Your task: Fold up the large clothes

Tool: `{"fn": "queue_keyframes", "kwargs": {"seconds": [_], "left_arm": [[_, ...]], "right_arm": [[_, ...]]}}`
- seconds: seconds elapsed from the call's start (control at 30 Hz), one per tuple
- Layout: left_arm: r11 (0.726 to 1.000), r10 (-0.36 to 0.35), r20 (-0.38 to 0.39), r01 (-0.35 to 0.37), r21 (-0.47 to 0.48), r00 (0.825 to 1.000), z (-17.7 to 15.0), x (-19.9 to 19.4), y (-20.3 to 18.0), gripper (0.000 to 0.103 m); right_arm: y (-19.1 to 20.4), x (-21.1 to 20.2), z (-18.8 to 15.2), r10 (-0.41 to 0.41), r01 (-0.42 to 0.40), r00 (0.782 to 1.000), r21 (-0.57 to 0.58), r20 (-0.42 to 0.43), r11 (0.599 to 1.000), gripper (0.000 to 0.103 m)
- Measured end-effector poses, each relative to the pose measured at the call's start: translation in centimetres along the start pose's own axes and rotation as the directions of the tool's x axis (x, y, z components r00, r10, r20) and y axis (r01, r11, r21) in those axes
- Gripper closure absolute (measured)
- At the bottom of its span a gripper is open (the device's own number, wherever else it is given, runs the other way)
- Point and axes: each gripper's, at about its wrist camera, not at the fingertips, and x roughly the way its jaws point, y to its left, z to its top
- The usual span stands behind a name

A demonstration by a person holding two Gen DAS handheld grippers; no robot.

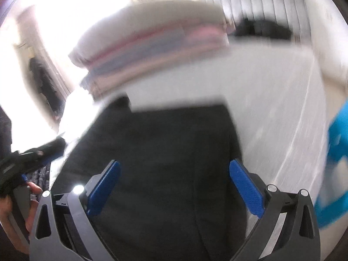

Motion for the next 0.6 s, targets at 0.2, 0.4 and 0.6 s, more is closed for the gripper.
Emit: {"fn": "queue_keyframes", "kwargs": {"seconds": [0.2, 0.4, 0.6], "left_arm": [[0.998, 0.0, -0.054, -0.003, -0.056, 0.999, -0.1, 0.9, 0.9, 0.011], [0.998, 0.063, -0.039, -0.062, 0.019, 0.997, -0.4, 0.5, -0.2, 0.011], [0.99, 0.117, -0.003, -0.116, 0.076, 0.993, -0.4, -0.1, -1.2, 0.011]], "right_arm": [[-0.2, 6.4, -0.6, -0.025, 0.03, 0.956, 0.013, -0.293, 0.999, 0.006], [1.7, 4.3, 2.6, -0.06, 0.051, 0.984, -0.055, -0.166, 0.997, 0.006], [1.4, 12.1, 4.2, -0.123, 0.101, 0.927, -0.082, -0.354, 0.992, 0.006]]}}
